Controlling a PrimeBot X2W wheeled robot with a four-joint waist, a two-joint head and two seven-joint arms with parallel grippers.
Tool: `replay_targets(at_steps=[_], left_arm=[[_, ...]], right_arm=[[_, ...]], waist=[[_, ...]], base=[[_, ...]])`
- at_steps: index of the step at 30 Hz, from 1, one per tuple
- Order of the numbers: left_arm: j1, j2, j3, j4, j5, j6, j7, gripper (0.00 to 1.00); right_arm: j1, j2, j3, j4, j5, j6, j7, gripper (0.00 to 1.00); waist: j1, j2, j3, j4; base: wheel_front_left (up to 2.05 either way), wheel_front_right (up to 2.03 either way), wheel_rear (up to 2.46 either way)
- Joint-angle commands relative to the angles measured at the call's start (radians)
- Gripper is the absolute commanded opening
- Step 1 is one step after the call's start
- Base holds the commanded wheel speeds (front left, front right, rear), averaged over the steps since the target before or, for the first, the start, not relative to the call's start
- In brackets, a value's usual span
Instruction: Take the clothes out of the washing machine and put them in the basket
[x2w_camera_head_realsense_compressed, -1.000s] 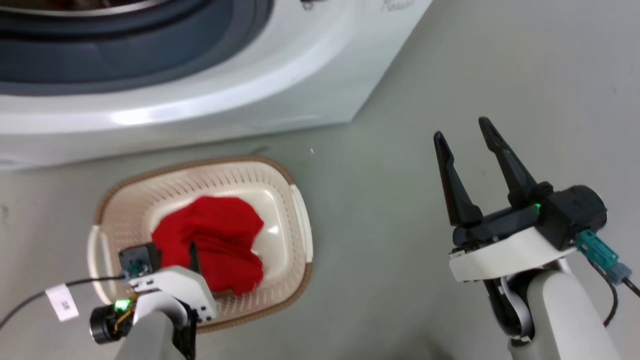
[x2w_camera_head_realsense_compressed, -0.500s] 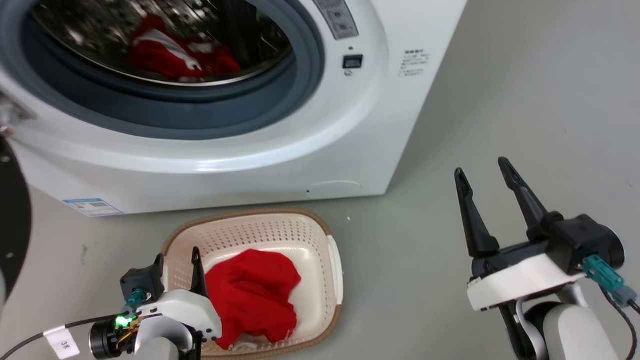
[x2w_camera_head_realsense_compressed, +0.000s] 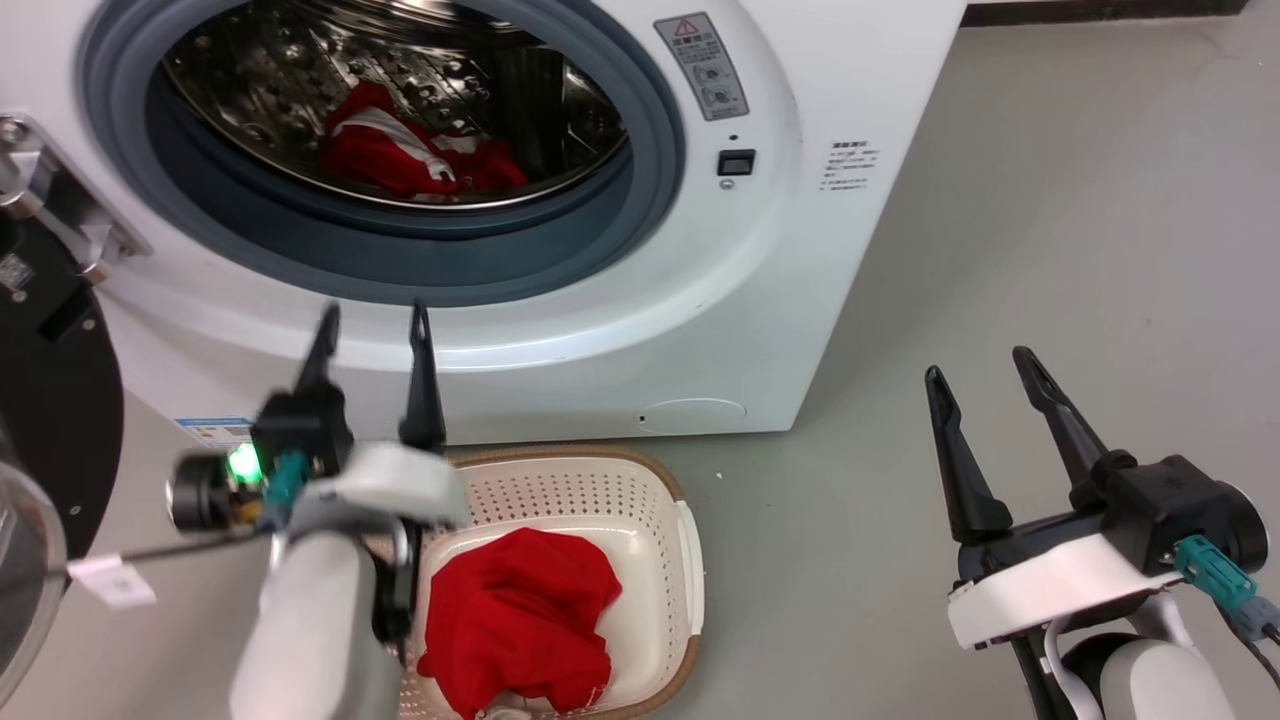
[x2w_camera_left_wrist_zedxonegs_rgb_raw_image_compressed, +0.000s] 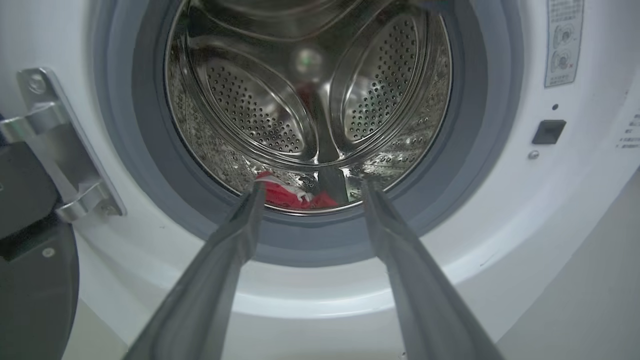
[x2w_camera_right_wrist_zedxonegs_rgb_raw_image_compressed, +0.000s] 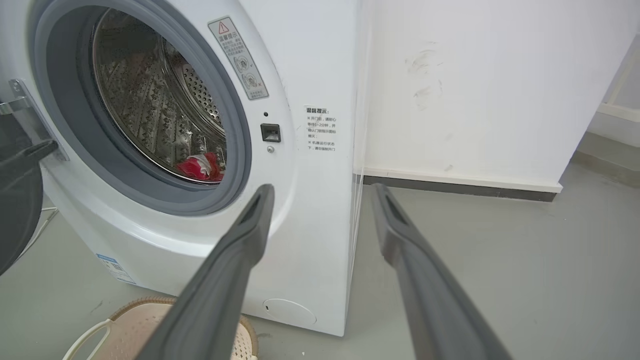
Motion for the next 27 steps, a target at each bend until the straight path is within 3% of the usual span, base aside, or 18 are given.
replay_targets(at_steps=[1,8,15,27], left_arm=[[-0.041,0.019,-0.004,0.0,0.016,-0.008,-0.003,1.0],[-0.224,0.081,-0.001,0.08,0.045,-0.026,-0.003,1.0],[-0.436,0.161,-0.01,0.259,0.074,-0.044,0.004,1.0],[-0.767,0.303,-0.039,0.5,0.123,-0.084,0.135,1.0]], right_arm=[[-0.003,0.002,0.004,-0.005,0.005,-0.001,0.0,1.0],[-0.033,0.002,0.028,-0.004,0.03,-0.001,-0.015,1.0],[-0.079,0.002,0.044,0.008,0.046,-0.001,-0.039,1.0],[-0.185,0.002,0.11,0.055,0.094,-0.001,-0.103,1.0]], waist=[[0.0002,0.0,0.01,-0.012],[0.0002,0.0,0.075,-0.068],[0.0002,0.0,0.185,-0.122],[0.0002,0.0,0.367,-0.21]], base=[[0.0,0.0,0.0],[0.0,0.0,0.0],[0.0,0.0,0.0],[0.0,0.0,0.0]])
